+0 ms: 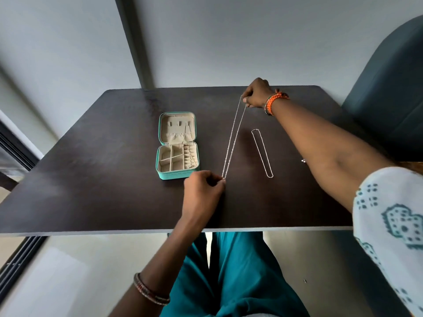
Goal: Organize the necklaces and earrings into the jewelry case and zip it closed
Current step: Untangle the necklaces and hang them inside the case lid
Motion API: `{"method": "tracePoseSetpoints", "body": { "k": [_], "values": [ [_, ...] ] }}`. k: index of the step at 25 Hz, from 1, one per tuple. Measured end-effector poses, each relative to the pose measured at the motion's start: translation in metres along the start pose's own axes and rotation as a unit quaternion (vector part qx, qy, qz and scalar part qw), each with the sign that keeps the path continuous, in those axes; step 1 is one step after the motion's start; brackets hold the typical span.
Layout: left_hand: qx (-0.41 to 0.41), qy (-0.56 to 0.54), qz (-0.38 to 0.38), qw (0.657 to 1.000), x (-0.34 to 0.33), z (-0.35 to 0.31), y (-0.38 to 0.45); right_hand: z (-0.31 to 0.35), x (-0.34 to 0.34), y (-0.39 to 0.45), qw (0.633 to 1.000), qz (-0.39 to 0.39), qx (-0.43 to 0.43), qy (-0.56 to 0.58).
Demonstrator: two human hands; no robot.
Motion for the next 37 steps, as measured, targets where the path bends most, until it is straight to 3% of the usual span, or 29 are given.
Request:
{"method": "tracePoseSetpoints", "body": {
  "k": [5, 8, 11, 15, 19, 21, 23, 27, 30, 33, 37],
  "values": [
    [-0.097, 0.22, -0.001, 0.971, -0.018, -0.007, 0.004, 0.005, -0.026, 0.02, 1.0, 0.014, -0.002, -0.011],
    [-0.143, 0.276, 0.009, 0.951, -0.023, -0.009, 0.009, 0.007, -0.034, 0.031, 0.998, 0.027, 0.012, -0.05],
    [-0.196, 0.379, -0.005, 0.904, -0.029, -0.014, 0.012, 0.009, -0.048, 0.04, 0.994, 0.033, 0.047, -0.098],
    [-0.152, 0.509, 0.067, 0.844, -0.043, -0.029, 0.002, 0.009, -0.061, 0.044, 0.987, 0.041, 0.079, -0.131],
    [-0.135, 0.556, 0.1, 0.814, -0.06, -0.045, -0.009, 0.012, -0.064, 0.044, 0.981, 0.043, 0.112, -0.154],
    [-0.159, 0.546, 0.08, 0.819, -0.068, -0.045, -0.005, 0.011, -0.066, 0.042, 0.977, 0.045, 0.125, -0.17],
    [-0.135, 0.5, 0.108, 0.849, -0.058, -0.055, 0.0, 0.01, -0.067, 0.041, 0.975, 0.05, 0.125, -0.176],
    [-0.104, 0.37, 0.042, 0.922, -0.035, -0.04, 0.008, 0.009, -0.066, 0.034, 0.977, 0.048, 0.11, -0.174],
    [-0.023, 0.255, 0.03, 0.966, -0.025, -0.024, 0.01, 0.005, -0.064, 0.029, 0.985, 0.008, 0.104, -0.141],
    [0.02, 0.18, 0.042, 0.982, -0.022, -0.018, 0.009, 0.002, -0.064, 0.031, 0.987, 0.012, 0.098, -0.127],
    [0.02, 0.165, 0.065, 0.984, -0.018, -0.014, 0.012, -0.004, -0.061, 0.034, 0.992, 0.02, 0.085, -0.089]
  ]
}}
Point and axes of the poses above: each hand's wrist, its own y-axis towards the middle knuckle, its own x-axis out of the back of the hand, z = x × y, the point moved 2 cm from there along y, towards the middle knuckle, and after that the axes turned 3 degrees about -y, right-handed, at the moved point
